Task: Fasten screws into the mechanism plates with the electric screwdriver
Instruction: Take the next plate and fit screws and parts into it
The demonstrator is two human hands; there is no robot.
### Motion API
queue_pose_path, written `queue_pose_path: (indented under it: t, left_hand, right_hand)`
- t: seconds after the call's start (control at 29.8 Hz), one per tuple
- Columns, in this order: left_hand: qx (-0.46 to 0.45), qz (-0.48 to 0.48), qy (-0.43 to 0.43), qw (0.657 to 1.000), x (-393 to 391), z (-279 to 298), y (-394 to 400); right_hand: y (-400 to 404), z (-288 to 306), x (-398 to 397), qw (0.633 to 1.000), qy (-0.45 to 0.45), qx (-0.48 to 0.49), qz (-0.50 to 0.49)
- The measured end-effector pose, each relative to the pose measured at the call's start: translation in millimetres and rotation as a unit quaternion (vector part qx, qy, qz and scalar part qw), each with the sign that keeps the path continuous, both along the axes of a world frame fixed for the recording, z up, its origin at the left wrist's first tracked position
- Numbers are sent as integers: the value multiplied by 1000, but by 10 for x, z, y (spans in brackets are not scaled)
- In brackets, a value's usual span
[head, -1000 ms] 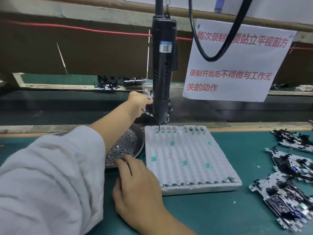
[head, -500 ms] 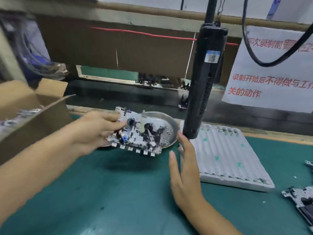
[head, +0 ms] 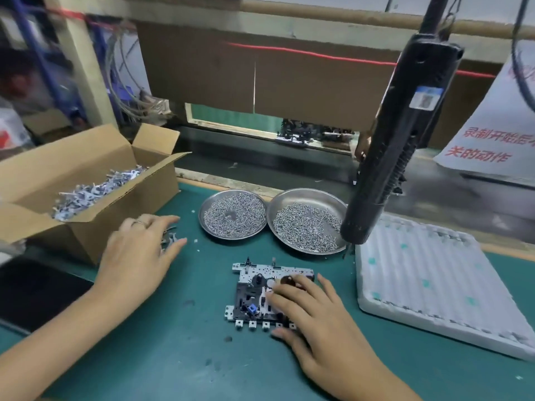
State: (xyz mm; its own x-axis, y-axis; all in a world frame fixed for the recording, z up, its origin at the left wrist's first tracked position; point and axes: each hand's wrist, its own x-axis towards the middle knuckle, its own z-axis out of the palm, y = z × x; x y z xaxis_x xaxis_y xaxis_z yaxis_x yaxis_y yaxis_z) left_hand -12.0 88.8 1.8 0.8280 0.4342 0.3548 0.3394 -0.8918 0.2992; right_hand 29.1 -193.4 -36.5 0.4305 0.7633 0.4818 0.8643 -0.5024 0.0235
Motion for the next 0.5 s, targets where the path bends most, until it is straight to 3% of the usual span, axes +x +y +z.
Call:
queue_pose_path:
  t: [0.1, 0.27, 0.5]
  left_hand:
    - [49, 55, 122, 990, 210, -57, 173]
    - [14, 29, 48, 998, 269, -84, 173]
    - [-116, 33, 91, 988, 364, -49, 119]
  right_hand:
    - [37, -19, 4, 1000, 19, 17, -11]
    - [63, -32, -2, 996, 77, 33, -8]
    - [82, -65, -11, 994, 98, 48, -6]
